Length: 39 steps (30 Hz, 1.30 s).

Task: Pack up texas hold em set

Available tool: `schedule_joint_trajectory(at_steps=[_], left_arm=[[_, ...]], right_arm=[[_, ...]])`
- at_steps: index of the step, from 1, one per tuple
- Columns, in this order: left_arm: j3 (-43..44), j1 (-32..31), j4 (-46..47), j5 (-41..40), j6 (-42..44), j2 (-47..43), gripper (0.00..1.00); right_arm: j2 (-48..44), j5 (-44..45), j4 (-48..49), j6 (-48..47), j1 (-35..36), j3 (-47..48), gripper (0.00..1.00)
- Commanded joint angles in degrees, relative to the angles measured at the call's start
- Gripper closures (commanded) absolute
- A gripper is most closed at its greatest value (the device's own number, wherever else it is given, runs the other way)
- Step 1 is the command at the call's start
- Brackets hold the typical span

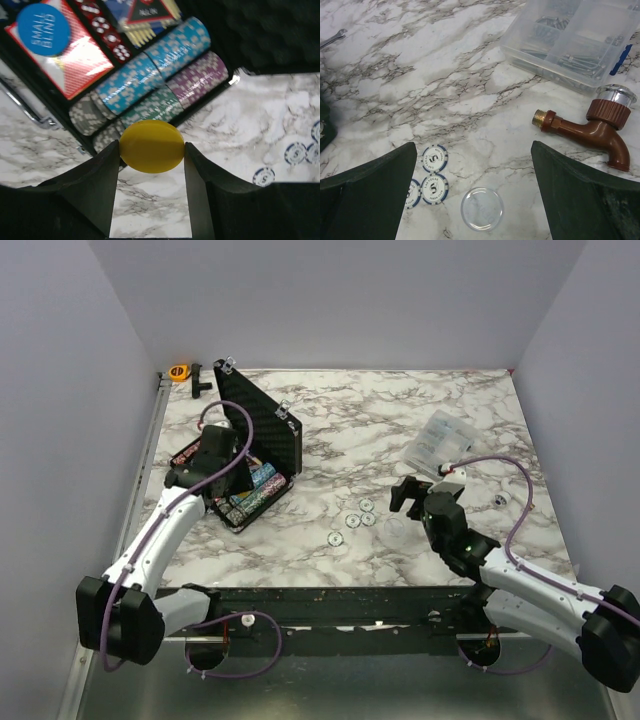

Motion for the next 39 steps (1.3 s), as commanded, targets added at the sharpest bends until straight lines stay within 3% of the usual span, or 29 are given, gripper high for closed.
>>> schedule_joint_trajectory(at_steps=[1,9,15,28,39], left_arm=[[4.2,9.5,0.3,-1.8,-2.6,2.8,1.00],[15.9,22.9,-2.2,1.9,-4.2,21.1,1.00],[27.3,25.0,-8.4,1.2,-2.2,33.1,1.00],[22.5,25.0,-5.9,0.8,-0.5,35.9,0.99],[23.5,25.0,-6.2,1.3,-0.6,37.5,0.91]], right_arm=[[-1.5,-0.1,1.5,-0.7,-0.3,-1.3,0.00],[-2.6,0.0,1.4,-0.6,-0.3,-1.8,0.00],[-1.2,-0.1,1.6,-0.7,-0.3,-1.3,0.00],[1.2,0.2,1.7,-0.7,-0.3,-0.4,0.00],[1.1,0.1,1.7,-0.7,-0.2,-0.4,0.00]])
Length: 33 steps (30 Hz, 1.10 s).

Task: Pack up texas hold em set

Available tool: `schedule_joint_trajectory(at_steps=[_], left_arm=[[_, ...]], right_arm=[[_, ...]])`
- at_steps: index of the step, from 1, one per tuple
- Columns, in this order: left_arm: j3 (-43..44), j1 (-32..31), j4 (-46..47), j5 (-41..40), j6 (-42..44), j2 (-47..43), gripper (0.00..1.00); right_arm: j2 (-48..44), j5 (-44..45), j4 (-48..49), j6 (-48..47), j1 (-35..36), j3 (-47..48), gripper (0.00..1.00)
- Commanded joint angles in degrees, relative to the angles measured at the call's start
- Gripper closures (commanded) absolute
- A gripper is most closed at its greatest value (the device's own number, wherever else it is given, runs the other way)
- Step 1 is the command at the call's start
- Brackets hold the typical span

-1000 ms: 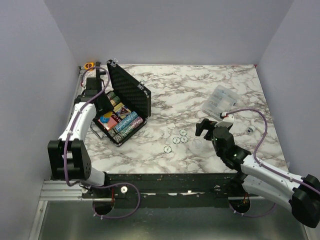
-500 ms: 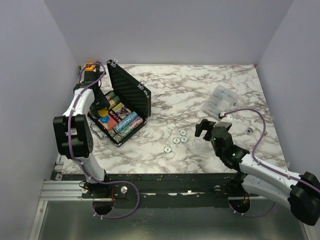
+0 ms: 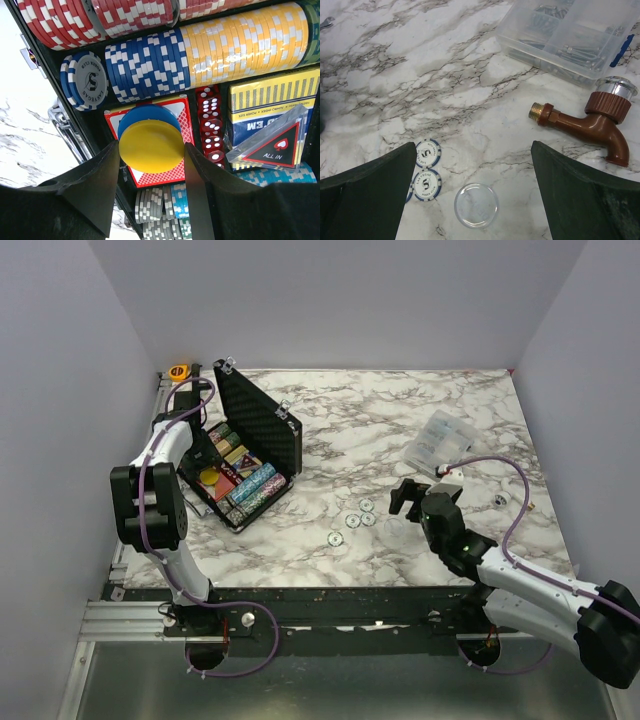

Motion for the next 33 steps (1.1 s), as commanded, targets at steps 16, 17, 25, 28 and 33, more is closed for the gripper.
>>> schedule_joint_trajectory(at_steps=[16,17,25,28,33], left_arm=[[2.5,0.0,-0.4,0.0,0.7,2.1,0.78],[2.7,0.0,-0.3,0.0,0.6,2.1,0.78],[2.5,-0.1,-0.3,-0.9,0.6,1.9,0.77],[3.0,0.1,-0.6,-1.2,0.6,2.2,0.77],[2.5,0.1,-0.2,-1.2,0.6,1.6,0.69]], right_arm=[[-1.5,-0.1,1.4,-0.8,-0.2,-0.1,0.00],[-1.6,-0.1,1.3,-0.8,-0.3,-0.2,0.00],[-1.4,-0.4,1.4,-0.8,-0.3,-0.1,0.00],[-1.4,-0.4,1.4,-0.8,-0.2,0.0,0.00],[-1.3,-0.4,1.4,-0.8,-0.2,0.0,0.00]])
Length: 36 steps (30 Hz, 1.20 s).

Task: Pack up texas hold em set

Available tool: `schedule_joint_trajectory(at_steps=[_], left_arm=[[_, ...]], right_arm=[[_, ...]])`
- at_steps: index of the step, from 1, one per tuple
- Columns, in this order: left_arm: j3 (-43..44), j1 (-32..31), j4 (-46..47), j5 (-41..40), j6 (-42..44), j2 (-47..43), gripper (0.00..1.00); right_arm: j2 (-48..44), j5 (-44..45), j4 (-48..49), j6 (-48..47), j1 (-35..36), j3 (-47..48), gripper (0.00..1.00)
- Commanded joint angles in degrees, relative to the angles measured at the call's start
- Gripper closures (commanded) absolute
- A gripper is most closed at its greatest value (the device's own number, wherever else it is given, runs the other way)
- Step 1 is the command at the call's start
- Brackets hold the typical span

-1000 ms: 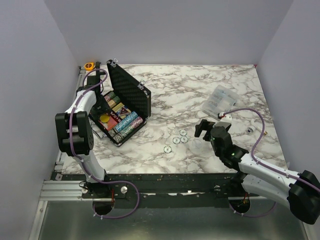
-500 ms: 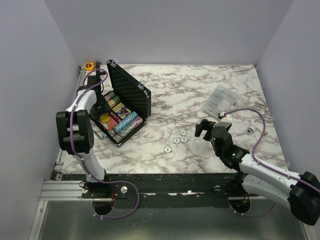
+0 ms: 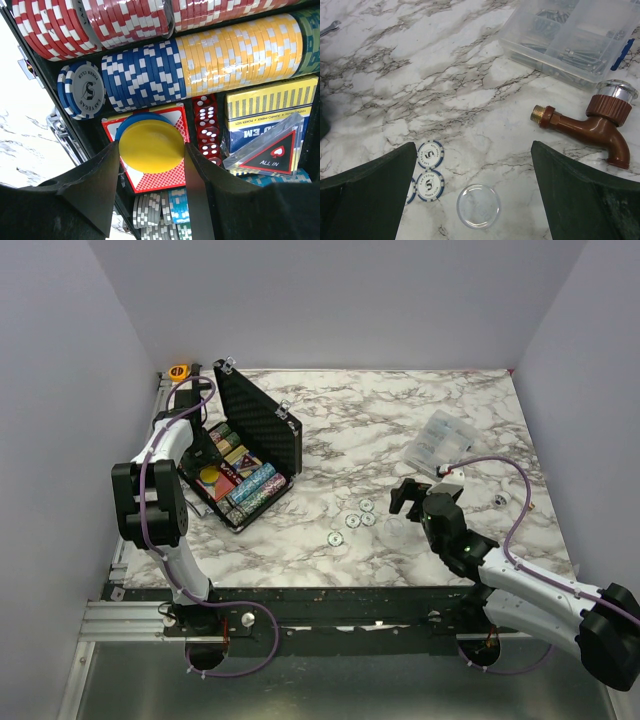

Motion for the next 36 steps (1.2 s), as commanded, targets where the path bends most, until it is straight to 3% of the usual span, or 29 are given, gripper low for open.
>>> schedule_joint_trajectory(at_steps=[1,9,12,17,30,36], left_arm=[[1.1,0.1,-0.2,-1.3,0.6,0.0,0.67],[0.9,0.1,-0.9,-2.3,0.9,-0.9,0.49],[0.1,0.1,-0.7,-2.4,0.9,-2.2,0.37],[-0.3,0.1,-1.0,-3.3,0.8,-5.0,0.28],[-13.0,0.0,13.9,12.7,1.8,-31.3,0.21],[-15.0,-4.0,19.8,24.3,3.4,-37.6,0.21]], right_arm=[[-0.2,-0.1,1.3,-0.4,-0.2,0.0,0.00],[-0.1,-0.1,1.4,-0.5,-0.2,0.1,0.00],[0.2,-0.1,1.4,-0.5,-0.3,0.1,0.00],[0.6,-0.4,1.4,-0.5,-0.2,0.3,0.00],[6.8,-2.7,-1.4,-0.6,-0.2,4.2,0.00],[14.1,-4.2,-14.9,2.6,-0.3,13.9,0.00]])
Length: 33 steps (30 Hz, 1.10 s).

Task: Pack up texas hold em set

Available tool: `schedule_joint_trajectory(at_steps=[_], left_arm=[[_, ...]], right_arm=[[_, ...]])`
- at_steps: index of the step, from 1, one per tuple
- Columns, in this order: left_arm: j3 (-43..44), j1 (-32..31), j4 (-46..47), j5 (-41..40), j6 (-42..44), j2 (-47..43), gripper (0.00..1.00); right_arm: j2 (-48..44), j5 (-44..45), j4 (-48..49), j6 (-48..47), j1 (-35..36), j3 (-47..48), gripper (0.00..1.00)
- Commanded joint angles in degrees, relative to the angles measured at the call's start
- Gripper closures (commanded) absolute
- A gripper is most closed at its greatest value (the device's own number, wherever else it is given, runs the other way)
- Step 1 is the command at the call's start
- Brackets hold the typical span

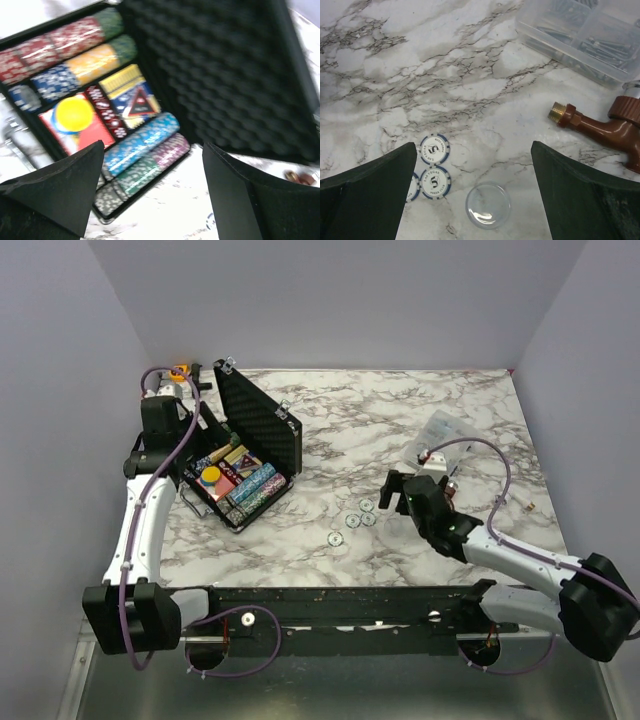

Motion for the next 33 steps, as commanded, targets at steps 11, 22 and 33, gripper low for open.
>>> schedule_joint_trajectory(at_steps=[11,22,33], left_arm=[[-1.6,-14.9,11.6,23.1,6.5,-9.3,0.19],[-1.8,-19.5,12.3,24.9,7.2,-10.8,0.18],[-1.6,-20.4,12.0,25.8,7.0,-10.2,0.18]], right_arm=[[23.5,-4.3,-34.7,12.2,-1.2,21.7,0.00],[26.4,-11.2,-35.6,13.0,-1.8,20.6,0.13],[32.6,-17.6,-37.9,11.8,-1.3,22.5,0.30]])
